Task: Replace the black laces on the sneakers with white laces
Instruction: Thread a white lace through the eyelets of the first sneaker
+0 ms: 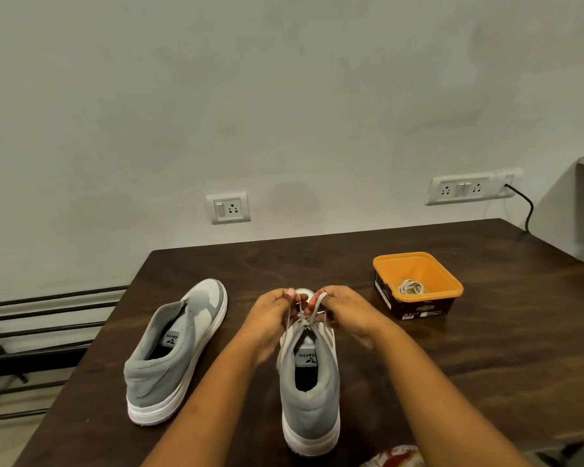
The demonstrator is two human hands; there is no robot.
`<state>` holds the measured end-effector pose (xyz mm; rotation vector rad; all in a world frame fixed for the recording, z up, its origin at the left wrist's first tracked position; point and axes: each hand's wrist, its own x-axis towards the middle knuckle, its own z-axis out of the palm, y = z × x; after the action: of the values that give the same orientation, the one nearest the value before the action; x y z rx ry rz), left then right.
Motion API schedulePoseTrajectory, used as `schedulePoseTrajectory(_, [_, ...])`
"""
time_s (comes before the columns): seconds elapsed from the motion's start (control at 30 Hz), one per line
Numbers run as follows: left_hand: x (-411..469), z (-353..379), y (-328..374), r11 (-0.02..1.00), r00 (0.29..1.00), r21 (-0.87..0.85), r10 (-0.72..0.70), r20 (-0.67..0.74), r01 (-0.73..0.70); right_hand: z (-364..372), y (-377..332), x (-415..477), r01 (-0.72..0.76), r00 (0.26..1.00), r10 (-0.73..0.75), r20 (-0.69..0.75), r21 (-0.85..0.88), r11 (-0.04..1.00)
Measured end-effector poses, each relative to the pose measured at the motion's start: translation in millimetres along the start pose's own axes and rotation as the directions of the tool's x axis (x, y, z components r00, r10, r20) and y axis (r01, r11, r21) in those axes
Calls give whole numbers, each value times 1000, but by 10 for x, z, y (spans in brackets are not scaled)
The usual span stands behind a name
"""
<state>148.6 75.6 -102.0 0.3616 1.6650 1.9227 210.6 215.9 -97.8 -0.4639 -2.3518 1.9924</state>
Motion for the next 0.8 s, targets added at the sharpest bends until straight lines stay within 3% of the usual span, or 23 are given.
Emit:
schedulePoseTrajectory(0.07, [-8, 40, 27, 994, 1000, -109, 7, -28, -10, 39, -24, 0, -35, 998, 41, -42, 129, 991])
schedulePoseTrajectory(0.13, [-2, 52, 11, 993, 999, -113, 29, -43, -34, 97, -35, 21, -56, 991, 76, -107, 176, 983])
schedulePoseTrajectory(0.4, [38, 71, -116, 992, 995, 71, 102, -7, -102, 289, 47, 200, -92, 958, 90, -273, 5, 996])
schedulePoseTrajectory(0.53, [48, 48, -125, 989, 994, 100, 113, -8, -111, 288, 75, 198, -109, 967, 100, -233, -24, 994])
schedulePoseTrajectory(0.8, [77, 33, -166, 986, 996, 150, 77, -55, -68, 175, 21, 155, -154, 983, 164, -83, 116, 981])
